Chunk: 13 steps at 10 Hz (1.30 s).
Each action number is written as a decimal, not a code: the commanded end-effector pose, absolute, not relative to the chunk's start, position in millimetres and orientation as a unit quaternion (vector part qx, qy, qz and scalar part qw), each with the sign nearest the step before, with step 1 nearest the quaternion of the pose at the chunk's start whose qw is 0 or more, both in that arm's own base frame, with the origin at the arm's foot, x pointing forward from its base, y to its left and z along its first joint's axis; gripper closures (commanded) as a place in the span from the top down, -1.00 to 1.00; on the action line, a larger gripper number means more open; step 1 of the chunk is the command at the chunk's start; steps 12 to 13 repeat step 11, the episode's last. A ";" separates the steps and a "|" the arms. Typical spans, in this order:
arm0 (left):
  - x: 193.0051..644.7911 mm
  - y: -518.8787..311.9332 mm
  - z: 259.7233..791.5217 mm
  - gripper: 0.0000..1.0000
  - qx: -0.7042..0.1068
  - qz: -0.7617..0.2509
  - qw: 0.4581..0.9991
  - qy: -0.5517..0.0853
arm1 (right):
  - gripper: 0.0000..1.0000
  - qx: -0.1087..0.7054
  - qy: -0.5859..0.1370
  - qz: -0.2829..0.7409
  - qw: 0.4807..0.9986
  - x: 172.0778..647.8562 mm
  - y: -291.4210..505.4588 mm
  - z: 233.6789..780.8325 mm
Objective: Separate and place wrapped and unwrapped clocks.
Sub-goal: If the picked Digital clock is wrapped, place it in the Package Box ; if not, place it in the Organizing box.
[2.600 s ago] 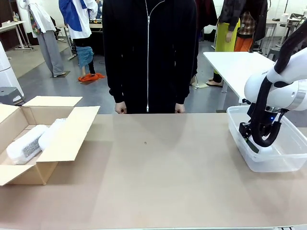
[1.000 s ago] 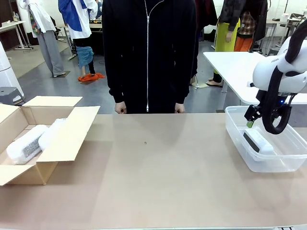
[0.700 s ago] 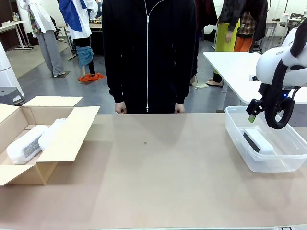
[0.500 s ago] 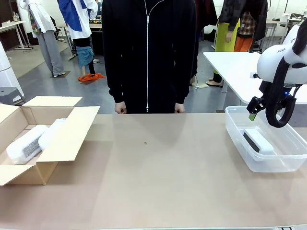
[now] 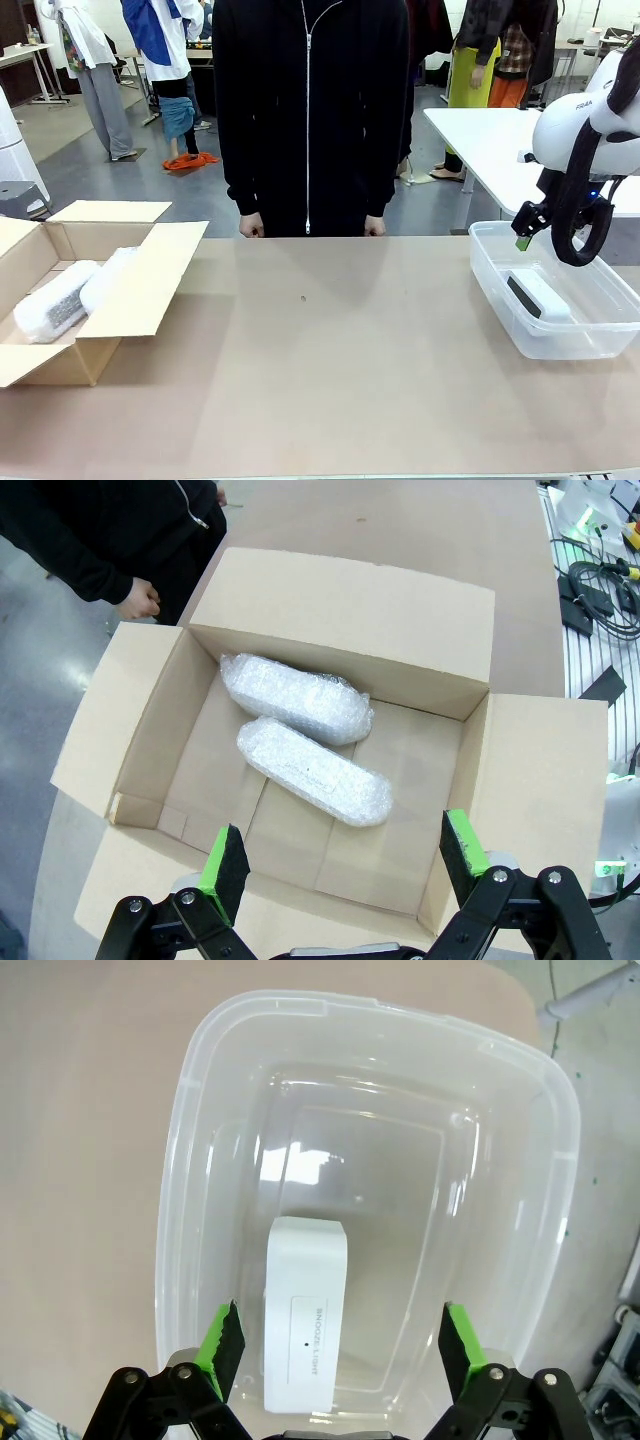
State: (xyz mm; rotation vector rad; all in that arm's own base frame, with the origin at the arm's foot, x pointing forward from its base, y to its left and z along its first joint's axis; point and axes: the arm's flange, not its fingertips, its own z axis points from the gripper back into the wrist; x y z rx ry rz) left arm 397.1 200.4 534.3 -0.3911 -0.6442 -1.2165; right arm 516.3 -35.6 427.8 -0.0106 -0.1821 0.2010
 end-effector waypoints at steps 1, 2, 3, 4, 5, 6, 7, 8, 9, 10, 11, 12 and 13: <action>397.6 201.1 534.8 1.00 -0.181 -0.559 0.750 -0.303 | 1.00 -0.005 -0.090 0.097 0.991 515.9 -38.7 427.6; 397.6 201.1 534.8 1.00 -0.181 -0.559 0.750 -0.303 | 1.00 -0.005 -0.090 0.097 0.991 515.9 -38.7 427.6; 397.6 201.1 534.8 1.00 -0.181 -0.559 0.750 -0.303 | 1.00 -0.005 -0.090 0.097 0.991 515.9 -38.7 427.6; 397.6 201.1 534.8 1.00 -0.181 -0.559 0.750 -0.303 | 1.00 -0.005 -0.090 0.097 0.991 515.9 -38.7 427.6; 397.6 201.1 534.8 1.00 -0.181 -0.559 0.750 -0.303 | 1.00 -0.005 -0.090 0.097 0.991 515.9 -38.7 427.6; 397.6 201.1 534.8 1.00 -0.181 -0.559 0.750 -0.303 | 1.00 -0.005 -0.090 0.097 0.991 515.9 -38.7 427.6; 397.6 201.1 534.8 1.00 -0.181 -0.559 0.750 -0.303 | 1.00 -0.005 -0.090 0.097 0.991 515.9 -38.7 427.6; 397.6 201.1 534.8 1.00 -0.181 -0.559 0.750 -0.303 | 1.00 -0.005 -0.090 0.097 0.991 515.9 -38.7 427.6; 397.6 201.1 534.8 1.00 -0.181 -0.559 0.750 -0.303 | 1.00 -0.005 -0.090 0.097 0.991 515.9 -38.7 427.6; 397.6 201.1 534.8 1.00 -0.181 -0.559 0.750 -0.303 | 1.00 -0.005 -0.090 0.097 0.991 515.9 -38.7 427.6; 397.6 201.1 534.8 1.00 -0.181 -0.559 0.750 -0.303 | 1.00 -0.005 -0.090 0.097 0.991 515.9 -38.7 427.6; 397.6 201.1 534.8 1.00 -0.181 -0.559 0.750 -0.303 | 1.00 -0.005 -0.090 0.097 0.991 515.9 -38.7 427.6; 397.6 201.1 534.8 1.00 -0.181 -0.559 0.750 -0.303 | 1.00 -0.005 -0.090 0.097 0.991 515.9 -38.7 427.6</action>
